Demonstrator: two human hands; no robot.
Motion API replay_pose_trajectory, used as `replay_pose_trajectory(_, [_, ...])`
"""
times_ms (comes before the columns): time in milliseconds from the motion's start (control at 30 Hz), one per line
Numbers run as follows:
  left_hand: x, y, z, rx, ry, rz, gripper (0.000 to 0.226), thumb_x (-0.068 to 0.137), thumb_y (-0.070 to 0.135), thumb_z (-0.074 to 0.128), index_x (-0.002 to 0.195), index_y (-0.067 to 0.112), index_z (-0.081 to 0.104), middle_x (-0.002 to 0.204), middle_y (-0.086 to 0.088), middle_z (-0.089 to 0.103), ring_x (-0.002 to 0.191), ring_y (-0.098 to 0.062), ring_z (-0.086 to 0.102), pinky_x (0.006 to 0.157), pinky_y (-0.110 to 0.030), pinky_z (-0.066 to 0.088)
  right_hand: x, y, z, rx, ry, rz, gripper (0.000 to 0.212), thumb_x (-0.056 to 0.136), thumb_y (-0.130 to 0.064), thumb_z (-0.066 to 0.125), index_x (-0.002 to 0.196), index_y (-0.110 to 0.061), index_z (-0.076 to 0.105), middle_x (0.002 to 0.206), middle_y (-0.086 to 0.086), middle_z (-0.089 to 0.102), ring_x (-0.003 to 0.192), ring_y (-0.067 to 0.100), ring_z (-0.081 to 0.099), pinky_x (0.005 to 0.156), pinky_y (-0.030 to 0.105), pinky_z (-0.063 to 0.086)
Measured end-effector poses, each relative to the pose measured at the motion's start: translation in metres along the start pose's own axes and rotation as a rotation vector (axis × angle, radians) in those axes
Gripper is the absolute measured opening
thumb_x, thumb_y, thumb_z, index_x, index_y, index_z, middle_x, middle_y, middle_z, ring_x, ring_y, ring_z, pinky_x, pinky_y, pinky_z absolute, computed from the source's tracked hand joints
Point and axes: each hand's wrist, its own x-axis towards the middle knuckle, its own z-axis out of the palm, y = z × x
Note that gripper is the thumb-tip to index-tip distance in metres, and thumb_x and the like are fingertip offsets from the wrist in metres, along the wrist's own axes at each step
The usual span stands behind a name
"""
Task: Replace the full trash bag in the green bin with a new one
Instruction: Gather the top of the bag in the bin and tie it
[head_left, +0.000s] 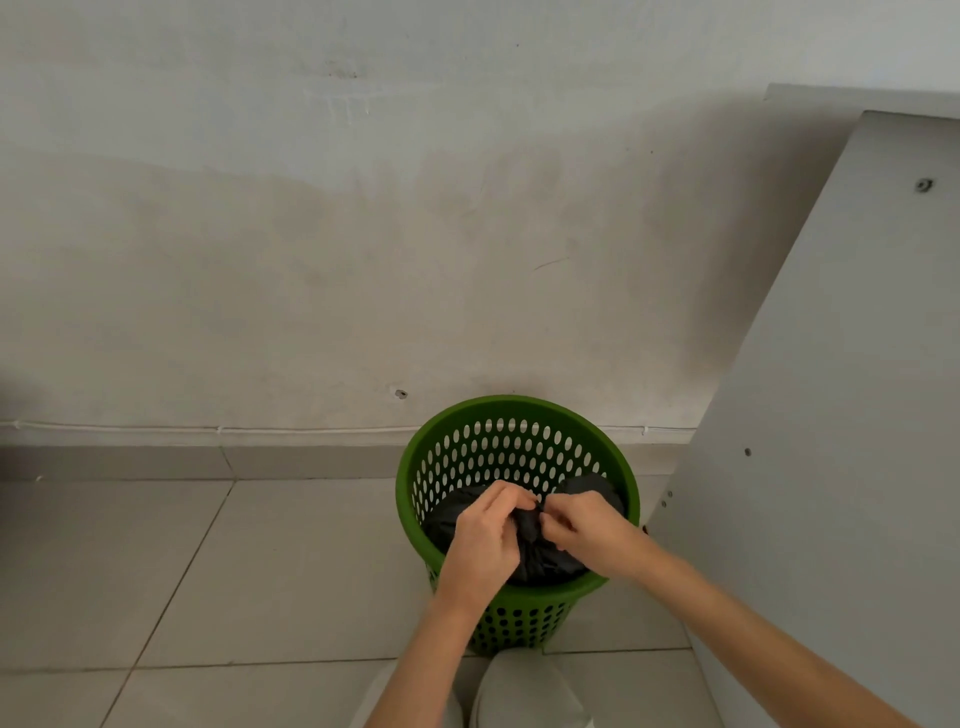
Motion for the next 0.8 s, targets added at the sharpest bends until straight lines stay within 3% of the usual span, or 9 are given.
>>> replay_pose_trajectory(67, [-0.002, 0.000, 0.002, -0.054, -0.069, -0.010, 0.028, 0.076, 0.020, 0.041, 0.092, 0.003, 0.057, 0.094, -0.005, 0.060, 0.090, -0.004, 0.053, 0.082, -0.017, 0.048, 0.000, 0.003, 0.000, 0.093, 0.074, 0.036, 0.034, 0.092, -0.015, 0.048, 0.059, -0.018, 0.042, 0.057, -0.005, 0.043, 0.050, 0.003, 0.036, 0.050, 0.016, 0.030])
replay_pose_trajectory(200, [-0.004, 0.003, 0.005, -0.183, -0.187, -0.131, 0.022, 0.078, 0.032, 0.064, 0.091, 0.024, 0.047, 0.109, 0.009, 0.060, 0.103, 0.004, 0.056, 0.088, -0.012, 0.047, -0.003, 0.000, -0.004, 0.153, 0.062, 0.056, 0.039, 0.089, -0.013, 0.050, 0.052, -0.021, 0.042, 0.053, -0.008, 0.042, 0.046, 0.002, 0.035, 0.049, 0.016, 0.030])
replay_pose_trajectory(300, [-0.003, 0.001, 0.005, -0.174, -0.201, -0.169, 0.029, 0.081, 0.024, 0.067, 0.082, 0.034, 0.039, 0.106, 0.023, 0.056, 0.099, 0.020, 0.053, 0.084, -0.004, 0.044, -0.005, -0.005, -0.014, 0.005, -0.010, -0.005, 0.035, 0.088, -0.016, 0.050, 0.054, -0.021, 0.045, 0.052, -0.008, 0.043, 0.043, 0.003, 0.034, 0.046, 0.015, 0.028])
replay_pose_trajectory(367, [-0.004, -0.003, 0.004, -0.117, -0.209, -0.146, 0.033, 0.082, 0.023, 0.066, 0.081, 0.036, 0.036, 0.106, 0.023, 0.054, 0.099, 0.022, 0.050, 0.084, -0.002, 0.042, -0.005, -0.008, -0.020, -0.187, -0.065, -0.059, 0.025, 0.089, -0.022, 0.050, 0.064, -0.019, 0.052, 0.057, -0.006, 0.047, 0.047, 0.004, 0.037, 0.049, 0.019, 0.032])
replay_pose_trajectory(500, [-0.004, -0.009, 0.004, -0.079, -0.159, -0.113, 0.039, 0.080, 0.017, 0.068, 0.082, 0.039, 0.035, 0.107, 0.020, 0.055, 0.102, 0.022, 0.048, 0.087, -0.003, 0.041, -0.009, -0.017, -0.022, -0.282, -0.095, -0.116, 0.022, 0.092, -0.024, 0.047, 0.072, -0.017, 0.053, 0.056, -0.009, 0.045, 0.048, 0.004, 0.039, 0.050, 0.018, 0.034])
replay_pose_trajectory(633, [-0.004, -0.013, 0.002, -0.105, -0.140, -0.117, 0.037, 0.079, 0.017, 0.069, 0.084, 0.038, 0.040, 0.107, 0.024, 0.054, 0.104, 0.021, 0.049, 0.090, -0.003, 0.040, -0.017, -0.019, -0.015, -0.153, -0.047, -0.088, 0.030, 0.092, -0.020, 0.047, 0.062, -0.020, 0.046, 0.056, -0.009, 0.043, 0.046, 0.003, 0.038, 0.046, 0.016, 0.031])
replay_pose_trajectory(733, [-0.006, -0.019, 0.002, -0.094, -0.151, -0.125, 0.026, 0.079, 0.017, 0.069, 0.087, 0.027, 0.047, 0.105, 0.020, 0.055, 0.102, 0.022, 0.048, 0.090, -0.003, 0.039, -0.023, -0.020, -0.007, -0.056, -0.010, -0.053, 0.026, 0.091, -0.019, 0.049, 0.065, -0.016, 0.050, 0.056, -0.010, 0.043, 0.044, 0.002, 0.042, 0.046, 0.014, 0.033])
replay_pose_trajectory(800, [-0.009, -0.022, 0.002, -0.091, -0.154, -0.145, 0.030, 0.079, 0.016, 0.070, 0.083, 0.030, 0.044, 0.101, 0.023, 0.054, 0.101, 0.025, 0.047, 0.089, -0.001, 0.038, -0.024, -0.021, -0.002, -0.026, -0.006, -0.045, 0.027, 0.091, -0.018, 0.049, 0.064, -0.017, 0.049, 0.057, -0.010, 0.044, 0.045, 0.002, 0.042, 0.046, 0.014, 0.034])
